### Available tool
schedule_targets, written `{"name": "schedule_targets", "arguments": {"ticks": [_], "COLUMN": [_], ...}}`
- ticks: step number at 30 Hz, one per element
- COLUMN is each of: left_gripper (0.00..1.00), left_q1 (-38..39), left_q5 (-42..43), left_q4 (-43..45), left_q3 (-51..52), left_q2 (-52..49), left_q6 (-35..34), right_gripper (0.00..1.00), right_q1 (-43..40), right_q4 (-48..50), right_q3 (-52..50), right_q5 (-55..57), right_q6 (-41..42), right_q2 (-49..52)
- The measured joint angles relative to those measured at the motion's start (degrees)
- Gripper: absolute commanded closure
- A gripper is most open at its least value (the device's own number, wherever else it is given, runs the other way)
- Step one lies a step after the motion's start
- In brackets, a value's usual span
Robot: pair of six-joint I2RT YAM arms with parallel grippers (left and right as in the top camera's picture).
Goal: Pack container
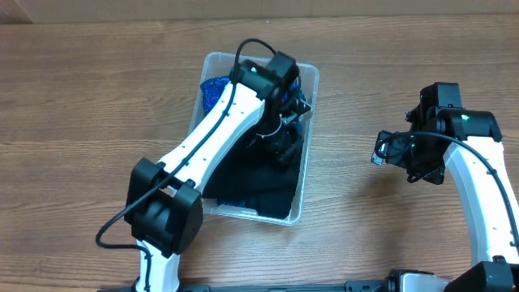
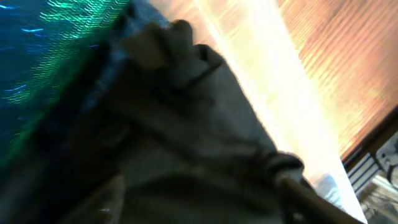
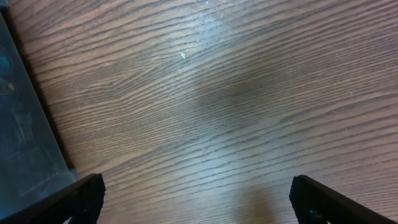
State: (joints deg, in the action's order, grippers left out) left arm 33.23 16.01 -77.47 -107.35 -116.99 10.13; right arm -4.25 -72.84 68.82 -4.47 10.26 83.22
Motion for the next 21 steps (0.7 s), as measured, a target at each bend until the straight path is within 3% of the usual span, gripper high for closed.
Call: {"name": "schedule_targets", "arguments": {"ticks": [6, 13, 21], "left_gripper": [0.00, 0.00, 0.00], "left_q1": [-3.6, -12.1, -13.0], "left_q5": [-8.7, -14.0, -13.5], "left_q4": [-4.1, -6.9, -0.4], "left_q3": [-0.5, 0.4, 18.4], "left_q2": [9.8, 26.6, 30.6], "left_q6": [-4.6, -12.3, -15.0], "right_gripper": [0.00, 0.00, 0.00], "right_q1": [0.0, 0.0, 0.0], "right_q4": [0.2, 0.3, 0.3], "right_q3": [0.0, 0.0, 0.0], "right_q5": [0.0, 0.0, 0.0], "right_q6": [0.0, 0.0, 0.0], "right_q2": [0.0, 0.0, 0.0]}}
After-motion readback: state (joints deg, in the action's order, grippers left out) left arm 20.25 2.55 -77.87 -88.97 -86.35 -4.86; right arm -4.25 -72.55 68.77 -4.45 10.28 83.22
